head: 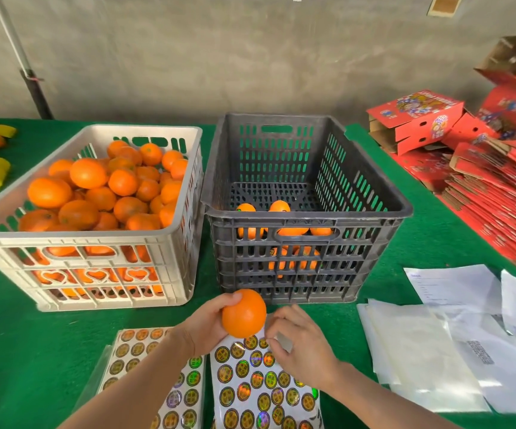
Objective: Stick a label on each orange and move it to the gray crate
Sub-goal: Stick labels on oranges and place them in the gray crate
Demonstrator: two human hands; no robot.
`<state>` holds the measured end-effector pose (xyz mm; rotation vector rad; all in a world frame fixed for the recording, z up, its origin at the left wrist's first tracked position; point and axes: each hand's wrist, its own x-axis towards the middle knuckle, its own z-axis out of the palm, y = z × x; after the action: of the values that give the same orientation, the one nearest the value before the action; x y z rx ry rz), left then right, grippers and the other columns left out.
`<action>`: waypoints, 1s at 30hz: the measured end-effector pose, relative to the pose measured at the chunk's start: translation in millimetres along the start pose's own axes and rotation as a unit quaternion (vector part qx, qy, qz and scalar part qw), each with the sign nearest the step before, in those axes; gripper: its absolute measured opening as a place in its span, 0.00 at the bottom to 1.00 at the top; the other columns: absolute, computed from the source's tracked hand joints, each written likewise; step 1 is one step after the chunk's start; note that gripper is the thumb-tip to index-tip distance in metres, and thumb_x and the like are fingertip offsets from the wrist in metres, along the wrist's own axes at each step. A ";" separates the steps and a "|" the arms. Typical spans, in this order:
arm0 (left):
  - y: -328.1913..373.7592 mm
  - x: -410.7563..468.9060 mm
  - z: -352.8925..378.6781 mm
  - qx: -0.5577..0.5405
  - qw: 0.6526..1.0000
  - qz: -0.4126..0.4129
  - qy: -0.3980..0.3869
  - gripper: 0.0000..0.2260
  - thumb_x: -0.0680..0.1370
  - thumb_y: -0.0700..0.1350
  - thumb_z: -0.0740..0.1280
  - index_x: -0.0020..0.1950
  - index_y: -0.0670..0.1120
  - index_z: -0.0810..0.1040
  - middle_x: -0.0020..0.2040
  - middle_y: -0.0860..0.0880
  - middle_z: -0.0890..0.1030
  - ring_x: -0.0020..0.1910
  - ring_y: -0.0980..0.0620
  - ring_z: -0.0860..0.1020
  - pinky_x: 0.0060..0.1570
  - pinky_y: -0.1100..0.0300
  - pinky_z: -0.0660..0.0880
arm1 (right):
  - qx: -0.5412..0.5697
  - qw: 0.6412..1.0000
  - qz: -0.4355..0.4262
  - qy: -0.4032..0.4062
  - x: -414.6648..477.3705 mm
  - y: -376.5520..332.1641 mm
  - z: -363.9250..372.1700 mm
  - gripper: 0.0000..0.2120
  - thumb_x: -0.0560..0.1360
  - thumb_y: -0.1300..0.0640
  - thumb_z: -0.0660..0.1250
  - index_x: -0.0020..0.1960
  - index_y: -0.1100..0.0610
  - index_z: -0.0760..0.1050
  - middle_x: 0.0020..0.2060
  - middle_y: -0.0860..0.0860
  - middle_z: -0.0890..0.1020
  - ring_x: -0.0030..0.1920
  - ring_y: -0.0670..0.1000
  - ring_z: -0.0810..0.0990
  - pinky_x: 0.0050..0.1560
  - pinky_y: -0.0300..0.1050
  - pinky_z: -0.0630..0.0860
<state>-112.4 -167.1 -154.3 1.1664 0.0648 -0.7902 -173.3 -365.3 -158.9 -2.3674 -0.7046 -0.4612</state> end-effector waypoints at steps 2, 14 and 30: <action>2.2 0.4 -2.9 0.024 0.999 -0.017 -0.018 0.47 0.46 0.59 0.83 0.61 0.45 0.74 0.48 0.45 0.85 0.47 0.46 0.84 0.41 0.55 0.80 | 0.019 0.999 0.028 -0.005 -2.2 -0.6 -2.5 0.03 0.70 0.62 0.65 0.38 0.59 0.75 0.38 0.50 0.78 0.42 0.44 0.72 0.43 0.35 0.68; 33.5 -19.5 4.1 0.272 0.957 0.082 -0.058 0.33 0.58 0.55 0.78 0.62 0.60 0.73 0.61 0.52 0.77 0.60 0.48 0.77 0.58 0.53 0.75 | 0.158 0.948 0.274 -0.023 25.6 4.5 -48.5 0.10 0.76 0.63 0.66 0.39 0.52 0.73 0.44 0.46 0.80 0.46 0.39 0.77 0.46 0.29 0.72; 57.6 -40.7 43.0 0.006 0.991 0.118 -0.069 0.28 0.73 0.56 0.67 0.66 0.39 0.71 0.49 0.39 0.80 0.40 0.43 0.79 0.32 0.59 0.77 | 0.001 0.988 0.048 -0.148 86.2 -68.0 -99.5 0.07 0.76 0.54 0.66 0.43 0.50 0.68 0.60 0.45 0.67 0.64 0.44 0.64 0.60 0.50 0.68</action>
<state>-123.3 -172.6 -72.6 1.1034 -0.1901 -0.6607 -159.1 -352.5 -11.9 -2.4806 -0.7157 -0.0668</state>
